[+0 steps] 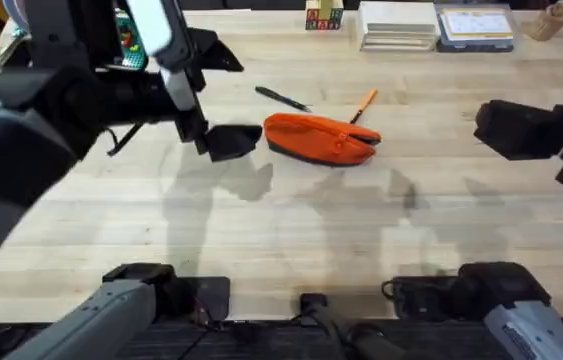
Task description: Unzip the bag, pick up the pens from the table one at a time and place them inside, then zip the bag closed.
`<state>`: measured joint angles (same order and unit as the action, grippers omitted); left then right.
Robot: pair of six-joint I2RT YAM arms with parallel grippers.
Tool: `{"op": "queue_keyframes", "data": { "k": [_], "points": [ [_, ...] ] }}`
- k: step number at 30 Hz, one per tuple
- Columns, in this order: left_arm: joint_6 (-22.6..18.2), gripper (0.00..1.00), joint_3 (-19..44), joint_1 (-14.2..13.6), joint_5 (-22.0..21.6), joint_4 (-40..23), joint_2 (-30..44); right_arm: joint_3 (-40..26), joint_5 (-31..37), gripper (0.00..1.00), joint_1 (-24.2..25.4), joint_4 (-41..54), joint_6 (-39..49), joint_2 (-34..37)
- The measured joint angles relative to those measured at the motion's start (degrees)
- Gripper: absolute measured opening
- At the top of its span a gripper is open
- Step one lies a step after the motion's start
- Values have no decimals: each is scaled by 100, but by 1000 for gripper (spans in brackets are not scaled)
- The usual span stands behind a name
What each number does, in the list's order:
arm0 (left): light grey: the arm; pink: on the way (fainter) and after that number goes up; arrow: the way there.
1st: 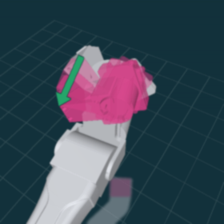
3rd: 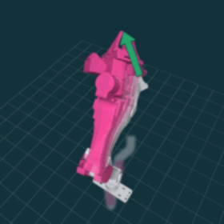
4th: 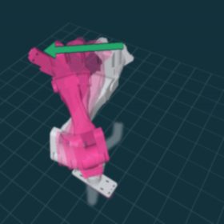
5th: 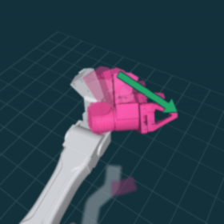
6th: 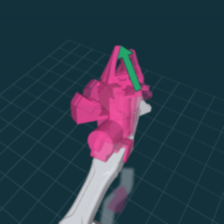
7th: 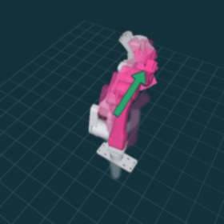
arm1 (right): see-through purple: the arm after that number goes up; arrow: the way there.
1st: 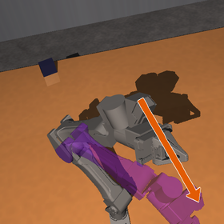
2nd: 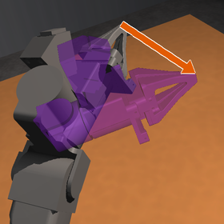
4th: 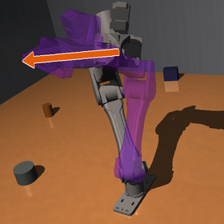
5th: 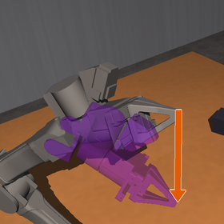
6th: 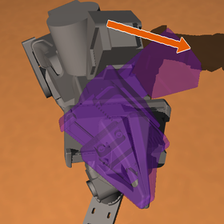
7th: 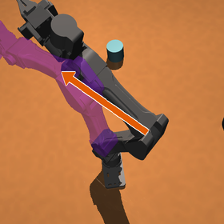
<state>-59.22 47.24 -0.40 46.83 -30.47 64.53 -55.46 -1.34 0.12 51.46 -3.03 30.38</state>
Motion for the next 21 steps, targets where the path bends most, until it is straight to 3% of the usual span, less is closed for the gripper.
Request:
{"op": "queue_keyframes", "data": {
  "k": [7,13,21],
  "points": [
    [0,991,387,-38,52,50,1138,0,0,998,0,0,0,2],
    [-45,991,387,-469,63,344,1994,0,0,997,0,-2,0,1],
    [-61,993,387,-735,125,935,2473,0,0,997,0,0,0,0]
  ]
}}
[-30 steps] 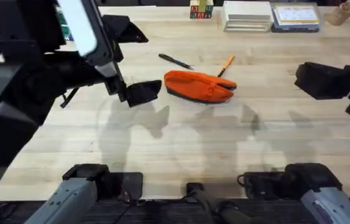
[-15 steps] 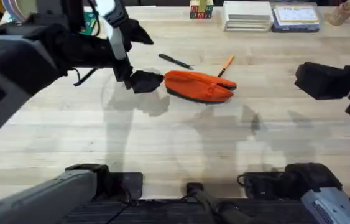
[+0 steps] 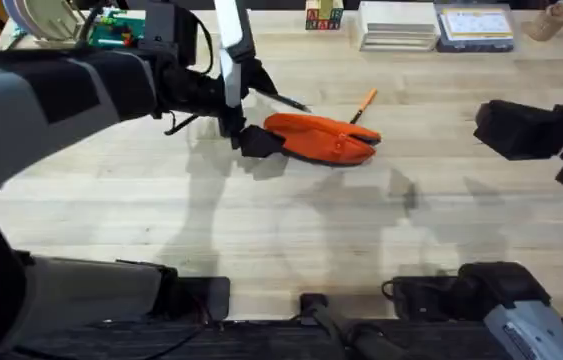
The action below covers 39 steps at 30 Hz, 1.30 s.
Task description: Unzip the bag, pick up the pens from the table one at a time and place them inside, then zip the bag closed.
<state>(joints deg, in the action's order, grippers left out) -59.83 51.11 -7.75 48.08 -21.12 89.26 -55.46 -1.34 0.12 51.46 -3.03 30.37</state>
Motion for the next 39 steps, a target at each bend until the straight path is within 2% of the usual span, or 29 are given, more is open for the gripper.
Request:
{"op": "queue_keyframes", "data": {
  "k": [17,27,31,34,35,39],
  "points": [
    [0,993,0,-26,44,37,113,0,0,997,0,4,0,0],
    [-2,996,0,-26,380,114,528,0,0,997,0,4,0,2],
    [-19,576,0,-26,452,120,528,0,0,997,0,4,0,0],
    [-22,105,0,-28,474,100,528,0,-2,997,0,4,0,2],
    [-32,60,0,-43,465,100,530,0,0,997,0,4,0,2],
    [-40,45,0,-52,461,100,529,0,-3,997,0,4,0,2]
  ]
}}
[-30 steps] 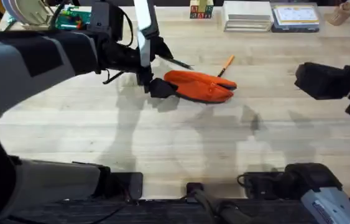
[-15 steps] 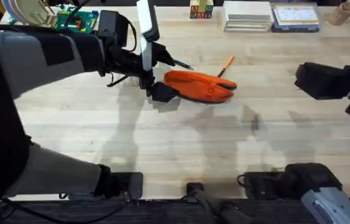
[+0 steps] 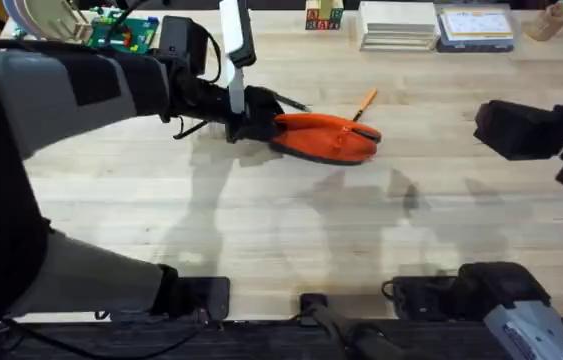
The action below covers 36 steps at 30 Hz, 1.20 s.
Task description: Unzip the bag, pick up the pens from the table one at a time and place them inside, then zip the bag closed.
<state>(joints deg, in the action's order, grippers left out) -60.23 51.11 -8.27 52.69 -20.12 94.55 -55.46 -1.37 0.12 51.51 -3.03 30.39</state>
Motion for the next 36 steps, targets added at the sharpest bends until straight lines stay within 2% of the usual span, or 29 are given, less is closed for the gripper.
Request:
{"op": "queue_keyframes", "data": {
  "k": [4,5,6,8,16,17,36],
  "points": [
    [1,45,0,0,1,0,-1,0,-311,997,0,85,-25,-1],
    [1,45,0,0,0,0,-1,0,-492,997,0,90,-43,-2],
    [0,45,0,0,2,0,-1,0,-988,997,0,102,-93,0],
    [1,45,0,0,0,0,-1,0,-1231,997,-3,130,-157,0],
    [1,43,0,0,0,0,-1,0,-1709,997,-11,229,-762,0],
    [1,43,0,0,0,0,-1,0,-1808,997,-11,240,-1063,-2],
    [1,43,0,0,1,0,-1,0,-1997,998,-11,441,-3064,0]
  ]
}}
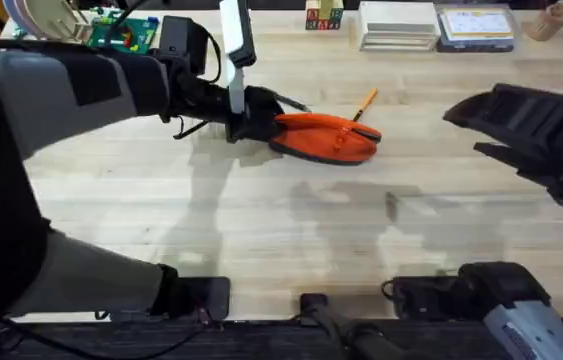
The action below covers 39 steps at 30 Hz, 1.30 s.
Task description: Unzip the bag, pick up the pens from the table one at a time and place them inside, then zip the bag closed.
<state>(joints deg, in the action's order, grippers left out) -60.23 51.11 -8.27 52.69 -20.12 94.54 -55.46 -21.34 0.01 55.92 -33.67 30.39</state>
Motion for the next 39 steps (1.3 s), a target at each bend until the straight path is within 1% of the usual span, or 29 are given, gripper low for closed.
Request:
{"op": "queue_keyframes", "data": {
  "k": [2,8,9,19,24,34,39],
  "points": [
    [0,43,0,0,-1,0,0,0,-19,998,0,-2,-151,2],
    [0,43,0,0,1,2,0,0,-64,998,-124,-9,-175,132],
    [0,43,0,0,2,2,0,0,-81,998,-411,-43,-175,392],
    [0,43,0,0,0,0,0,0,16,998,-1280,-380,-176,1094],
    [0,43,0,0,2,2,0,0,457,998,-1878,-496,-243,1415],
    [0,43,0,0,2,2,0,0,1856,998,-3367,-1051,-866,2204],
    [-1,43,0,0,1,2,0,0,2374,998,-3811,-1139,-1371,2745]
  ]
}}
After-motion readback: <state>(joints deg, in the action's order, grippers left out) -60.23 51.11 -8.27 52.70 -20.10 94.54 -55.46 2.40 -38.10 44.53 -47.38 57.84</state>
